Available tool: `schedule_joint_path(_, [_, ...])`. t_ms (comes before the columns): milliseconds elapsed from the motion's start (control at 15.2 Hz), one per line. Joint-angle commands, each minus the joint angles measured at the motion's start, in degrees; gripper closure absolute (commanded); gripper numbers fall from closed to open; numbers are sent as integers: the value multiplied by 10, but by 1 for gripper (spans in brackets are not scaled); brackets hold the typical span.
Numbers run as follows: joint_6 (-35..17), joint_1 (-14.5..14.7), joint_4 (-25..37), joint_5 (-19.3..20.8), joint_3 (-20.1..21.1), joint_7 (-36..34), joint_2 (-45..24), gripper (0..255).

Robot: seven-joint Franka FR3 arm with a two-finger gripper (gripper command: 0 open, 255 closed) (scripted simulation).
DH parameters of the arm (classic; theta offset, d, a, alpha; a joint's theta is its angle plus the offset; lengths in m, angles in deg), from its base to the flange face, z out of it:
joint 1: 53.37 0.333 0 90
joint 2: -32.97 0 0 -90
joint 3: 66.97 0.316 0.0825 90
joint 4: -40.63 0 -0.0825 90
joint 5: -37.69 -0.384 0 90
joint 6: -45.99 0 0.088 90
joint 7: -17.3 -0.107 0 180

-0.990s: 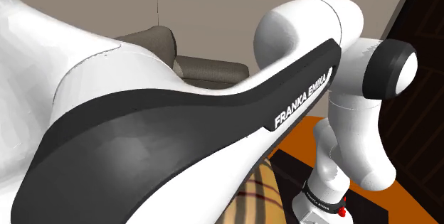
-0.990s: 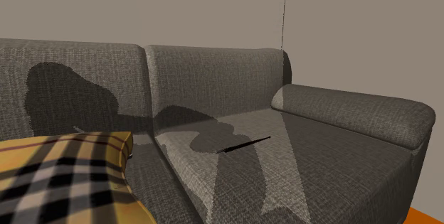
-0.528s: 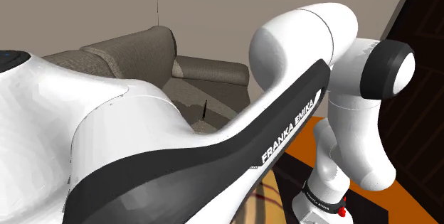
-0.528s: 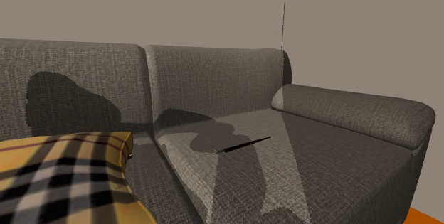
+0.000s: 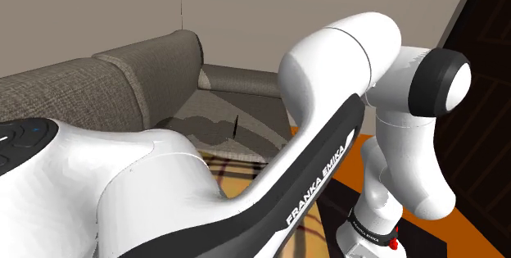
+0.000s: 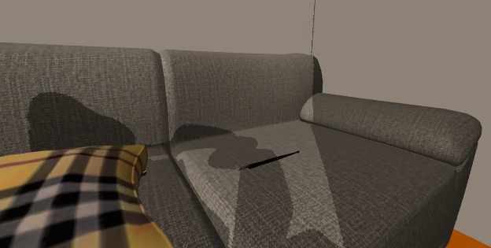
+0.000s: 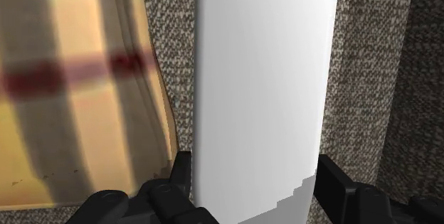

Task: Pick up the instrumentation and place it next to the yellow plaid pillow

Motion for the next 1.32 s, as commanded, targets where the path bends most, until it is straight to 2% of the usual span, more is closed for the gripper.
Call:
schedule_joint_path(0, [-14,0,-9,3,-2,-1,-5,255])
schedule_joint_path(660, [-78,4,-45,20,-10,-13,-35,255])
schedule_joint_path(1188, [-78,4,-45,20,-10,-13,-35,255])
schedule_joint_path(1254, [-78,3,-46,20,-10,-13,-35,0])
